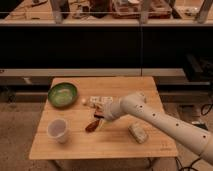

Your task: Place the pepper in the ceramic cup

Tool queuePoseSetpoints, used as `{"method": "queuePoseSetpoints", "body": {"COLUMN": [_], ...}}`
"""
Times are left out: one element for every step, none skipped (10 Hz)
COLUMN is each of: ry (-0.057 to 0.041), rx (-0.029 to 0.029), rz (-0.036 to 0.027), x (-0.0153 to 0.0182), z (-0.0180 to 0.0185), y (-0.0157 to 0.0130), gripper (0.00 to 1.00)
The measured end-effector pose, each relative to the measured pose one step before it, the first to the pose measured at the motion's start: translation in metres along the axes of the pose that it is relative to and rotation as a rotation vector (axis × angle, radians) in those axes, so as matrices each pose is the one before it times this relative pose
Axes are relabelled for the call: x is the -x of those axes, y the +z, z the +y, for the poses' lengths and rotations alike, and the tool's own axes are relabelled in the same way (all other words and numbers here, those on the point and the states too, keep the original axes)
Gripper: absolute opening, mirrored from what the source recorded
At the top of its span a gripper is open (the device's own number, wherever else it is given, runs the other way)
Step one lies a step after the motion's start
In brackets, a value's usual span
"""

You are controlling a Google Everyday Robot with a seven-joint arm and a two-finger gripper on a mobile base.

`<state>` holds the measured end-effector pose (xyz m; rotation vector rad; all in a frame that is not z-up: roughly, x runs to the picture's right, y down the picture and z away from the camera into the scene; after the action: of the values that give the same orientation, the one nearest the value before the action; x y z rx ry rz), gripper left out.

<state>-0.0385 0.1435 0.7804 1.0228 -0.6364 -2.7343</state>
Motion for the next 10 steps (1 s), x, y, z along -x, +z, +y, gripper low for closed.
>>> {"method": "queuePoseSetpoints", "body": {"ry": [0.00093, -0.00178, -0.00117, -0.00056, -0.00140, -0.00464, -0.01485, -0.03222, -0.01848, -0.01996], "rx": [0.00289, -0.00250, -0.00169, -0.00098, -0.00265, -0.00495, -0.01732, -0.02582, -0.01445, -0.02299], "rz": [-0.00074, 0.00097, -0.00035, -0.00380, -0.00311, -0.00145, -0.00082, -0.00323, -0.00670, -0.01548], "x": [0.00059, -0.00118, -0.00025, 0.00110, 0.00061, -0.00087, -0.00193, -0.00225, 0.00146, 0.00425], "z": [0.00083, -0.00032, -0.00043, -0.00017, -0.00050, -0.00107, -0.00535, -0.00952, -0.00580, -0.00822], "y": [-0.00144, 0.00138, 0.00062, -0.00065, 0.00029, 0.00139, 0.00604, 0.00935, 0.00471, 0.00793], "gripper": [0.80, 0.80, 0.80, 0.80, 0.80, 0.80, 0.80, 0.80, 0.80, 0.80]}}
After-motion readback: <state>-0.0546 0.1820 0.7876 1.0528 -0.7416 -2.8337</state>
